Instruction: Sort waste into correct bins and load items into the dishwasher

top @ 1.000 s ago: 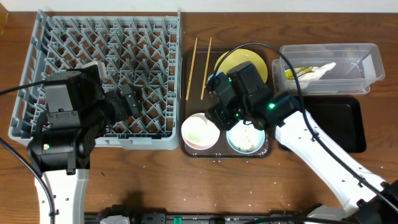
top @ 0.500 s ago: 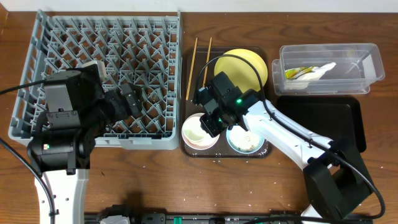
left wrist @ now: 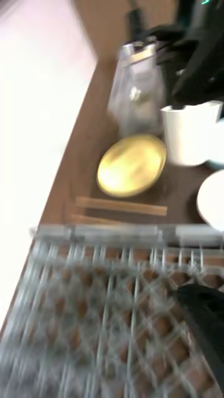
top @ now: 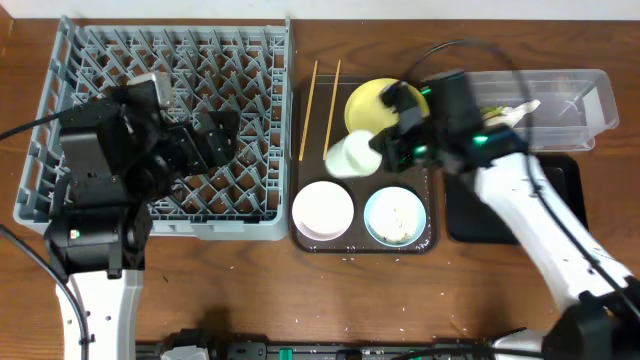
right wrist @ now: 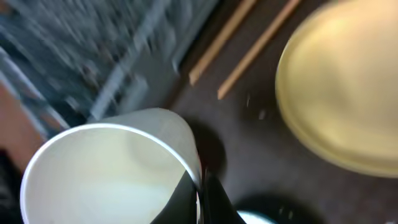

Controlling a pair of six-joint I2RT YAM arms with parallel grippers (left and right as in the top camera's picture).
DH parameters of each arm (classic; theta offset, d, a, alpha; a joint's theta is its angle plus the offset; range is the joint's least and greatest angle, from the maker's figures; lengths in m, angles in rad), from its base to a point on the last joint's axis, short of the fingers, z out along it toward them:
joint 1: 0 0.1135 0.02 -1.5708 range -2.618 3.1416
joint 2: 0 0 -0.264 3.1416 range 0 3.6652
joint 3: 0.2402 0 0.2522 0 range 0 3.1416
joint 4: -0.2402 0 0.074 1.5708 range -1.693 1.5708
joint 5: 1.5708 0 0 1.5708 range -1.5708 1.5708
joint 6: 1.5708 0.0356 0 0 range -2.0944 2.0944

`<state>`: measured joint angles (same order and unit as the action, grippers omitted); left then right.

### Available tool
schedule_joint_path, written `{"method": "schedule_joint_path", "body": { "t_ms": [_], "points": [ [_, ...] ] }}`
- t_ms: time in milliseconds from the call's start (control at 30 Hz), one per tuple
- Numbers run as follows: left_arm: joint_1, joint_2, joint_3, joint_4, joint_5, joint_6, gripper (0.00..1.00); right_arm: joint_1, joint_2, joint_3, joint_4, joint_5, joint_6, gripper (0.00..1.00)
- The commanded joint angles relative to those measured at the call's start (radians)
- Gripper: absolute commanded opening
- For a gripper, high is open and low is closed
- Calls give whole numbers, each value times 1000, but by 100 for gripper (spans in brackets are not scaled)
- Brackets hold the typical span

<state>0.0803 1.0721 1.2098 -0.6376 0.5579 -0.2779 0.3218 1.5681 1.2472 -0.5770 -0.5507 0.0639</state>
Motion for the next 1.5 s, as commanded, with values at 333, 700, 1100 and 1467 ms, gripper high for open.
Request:
{"method": "schedule_joint_path", "body": {
  "t_ms": [333,700,1100,1467],
  "points": [
    [-44,161,17,42,874,-31,83,-59,-21,1,470,-903,117,1],
    [-205,162,17,75,874,-31,70,33,-21,1,576,-804,184,1],
    [-205,162,17,75,875,-35,97,19,-21,1,740,-755,367,1],
    [-205,162,17,90,875,-35,67,17,-21,1,804,-775,463,1]
  ]
}}
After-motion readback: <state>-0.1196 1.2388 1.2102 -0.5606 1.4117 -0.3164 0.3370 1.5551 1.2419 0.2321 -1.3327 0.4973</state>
